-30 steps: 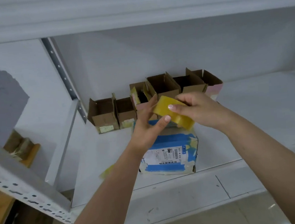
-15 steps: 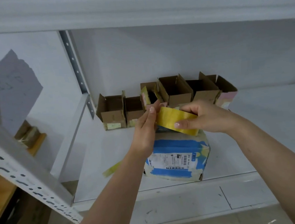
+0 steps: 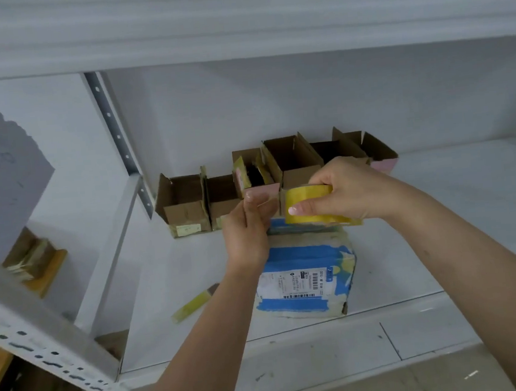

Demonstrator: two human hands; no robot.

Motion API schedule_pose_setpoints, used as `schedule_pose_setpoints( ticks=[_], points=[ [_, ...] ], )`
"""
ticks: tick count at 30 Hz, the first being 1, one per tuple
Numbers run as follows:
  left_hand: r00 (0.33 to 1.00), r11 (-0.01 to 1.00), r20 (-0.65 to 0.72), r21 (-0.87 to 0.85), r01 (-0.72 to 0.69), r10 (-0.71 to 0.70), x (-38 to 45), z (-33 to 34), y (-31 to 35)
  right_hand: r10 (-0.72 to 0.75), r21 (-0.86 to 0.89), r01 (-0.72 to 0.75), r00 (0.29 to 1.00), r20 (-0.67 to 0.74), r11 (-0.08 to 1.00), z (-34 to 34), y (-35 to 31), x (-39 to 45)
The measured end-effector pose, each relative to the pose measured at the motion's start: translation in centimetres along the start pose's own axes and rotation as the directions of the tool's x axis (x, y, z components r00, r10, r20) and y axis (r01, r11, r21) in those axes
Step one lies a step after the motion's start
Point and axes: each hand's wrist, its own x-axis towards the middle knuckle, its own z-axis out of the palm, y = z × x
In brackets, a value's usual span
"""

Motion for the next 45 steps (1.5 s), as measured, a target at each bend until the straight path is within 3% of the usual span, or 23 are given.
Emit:
schedule_pose_setpoints(
  ticks=[7, 14, 17, 21, 25, 31, 37, 45],
  points=[
    [0.985, 0.992, -0.134, -0.074, 0.1, -0.109, 0.8, 0.0, 0.0, 0.11, 0.304, -0.139, 0.988, 0.109, 0.942, -1.5, 0.2, -0.5],
    [0.957, 0.929, -0.069, -0.267, 0.255, -0.282, 1.4, -0.9, 0.3, 0.155, 0.487, -0.224, 0.972, 0.178, 0.844, -1.3, 1.2, -0.2],
    [0.949, 0.913, -0.071, -0.305, 0.273, -0.307, 1.5, -1.0, 0.3, 0.238, 0.478, -0.286, 0.958, 0.16, 0.831, -1.0, 1.3, 0.0],
    [0.945, 0.901, -0.122, -0.357, 0.245, -0.305, 1.5, -0.9, 0.4, 0.232, 0.38, -0.27, 0.962, 0.144, 0.884, -1.0, 1.0, 0.8],
    [0.974, 0.975, -0.154, -0.172, 0.141, -0.168, 1.1, -2.3, -0.1, 0.203, 0.327, -0.236, 0.97, 0.133, 0.915, -0.5, 0.7, 1.2],
    [0.976, 0.997, -0.21, 0.05, 0.065, -0.053, 0.0, -4.8, -1.1, 0.195, 0.314, -0.203, 0.979, 0.059, 0.927, 0.7, 0.3, 1.7],
    [0.925, 0.958, -0.283, 0.063, 0.281, -0.253, -1.2, -6.4, -2.8, 0.173, 0.251, -0.164, 0.985, -0.017, 0.954, 2.3, -1.0, 2.7],
    [0.909, 0.936, -0.236, -0.001, 0.352, -0.342, -2.8, -5.8, -4.4, 0.184, 0.225, -0.152, 0.975, -0.127, 0.962, 3.3, -0.7, 2.5]
  ],
)
